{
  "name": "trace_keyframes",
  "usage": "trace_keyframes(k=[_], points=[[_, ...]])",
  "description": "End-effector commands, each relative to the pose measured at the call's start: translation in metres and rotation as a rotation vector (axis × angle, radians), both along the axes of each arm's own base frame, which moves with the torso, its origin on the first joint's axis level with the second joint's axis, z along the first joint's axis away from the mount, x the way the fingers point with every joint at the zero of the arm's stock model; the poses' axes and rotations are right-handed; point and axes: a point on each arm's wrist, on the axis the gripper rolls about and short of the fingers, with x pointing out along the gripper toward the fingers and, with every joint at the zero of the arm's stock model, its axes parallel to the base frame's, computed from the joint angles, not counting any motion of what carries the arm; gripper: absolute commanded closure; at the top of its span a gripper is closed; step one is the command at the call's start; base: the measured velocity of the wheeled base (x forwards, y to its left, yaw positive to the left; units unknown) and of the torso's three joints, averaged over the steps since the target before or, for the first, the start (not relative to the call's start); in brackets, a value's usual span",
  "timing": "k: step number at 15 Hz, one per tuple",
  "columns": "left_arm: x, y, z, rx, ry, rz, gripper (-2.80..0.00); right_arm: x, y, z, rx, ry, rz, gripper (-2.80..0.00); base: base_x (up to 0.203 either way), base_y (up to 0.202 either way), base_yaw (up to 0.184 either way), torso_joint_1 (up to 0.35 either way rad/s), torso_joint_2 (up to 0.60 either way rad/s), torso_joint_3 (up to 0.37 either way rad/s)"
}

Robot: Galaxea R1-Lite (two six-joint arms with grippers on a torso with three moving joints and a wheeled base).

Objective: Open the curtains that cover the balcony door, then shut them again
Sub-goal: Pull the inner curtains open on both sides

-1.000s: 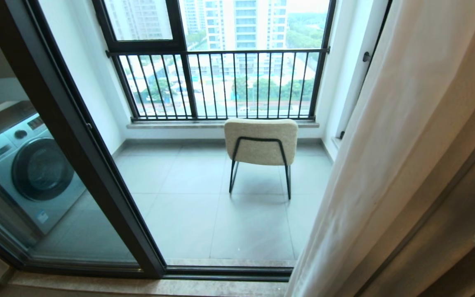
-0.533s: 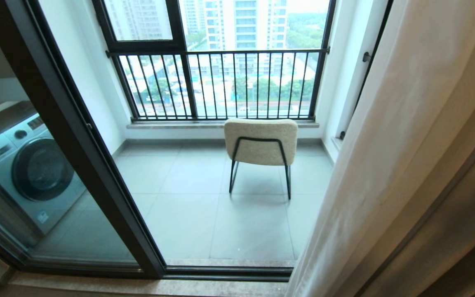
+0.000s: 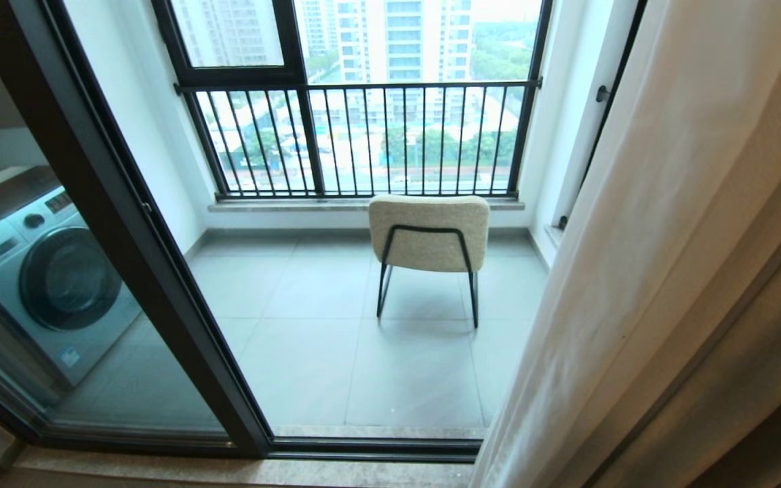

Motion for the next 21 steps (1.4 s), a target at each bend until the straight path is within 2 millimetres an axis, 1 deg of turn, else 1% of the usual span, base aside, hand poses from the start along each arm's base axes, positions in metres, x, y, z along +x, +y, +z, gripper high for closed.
trace_keyframes(k=[1, 4, 8, 11, 19, 21], points=[[-0.0001, 0.0000, 0.0003, 0.000, -0.001, 0.001, 0.00, -0.0099, -0.0002, -0.0022, 0.059, -0.096, -0.003, 0.00, 0.000, 0.000, 0.000, 0.000, 0.00, 0.000], [0.0000, 0.0000, -0.0001, 0.000, 0.000, 0.002, 0.00, -0.0101, -0.0004, -0.0026, 0.066, -0.106, -0.005, 0.00, 0.000, 0.000, 0.000, 0.000, 0.00, 0.000], [0.0000, 0.0000, -0.0001, 0.000, 0.000, 0.001, 0.00, -0.0100, -0.0003, -0.0026, -0.010, -0.111, 0.003, 0.00, 0.000, 0.000, 0.000, 0.000, 0.00, 0.000], [-0.0001, 0.0000, 0.0002, 0.000, -0.001, 0.001, 0.00, -0.0100, -0.0003, -0.0028, 0.010, -0.108, 0.000, 0.00, 0.000, 0.000, 0.000, 0.000, 0.00, 0.000], [-0.0001, 0.0000, 0.0002, 0.000, 0.000, 0.001, 0.00, -0.0092, -0.0003, -0.0022, -0.034, -0.135, 0.003, 0.00, 0.000, 0.000, 0.000, 0.000, 0.00, 0.000], [-0.0001, 0.0000, 0.0002, 0.000, -0.001, 0.001, 0.00, -0.0098, -0.0004, 0.0027, -0.033, -0.169, 0.002, 0.00, 0.000, 0.000, 0.000, 0.000, 0.00, 0.000]])
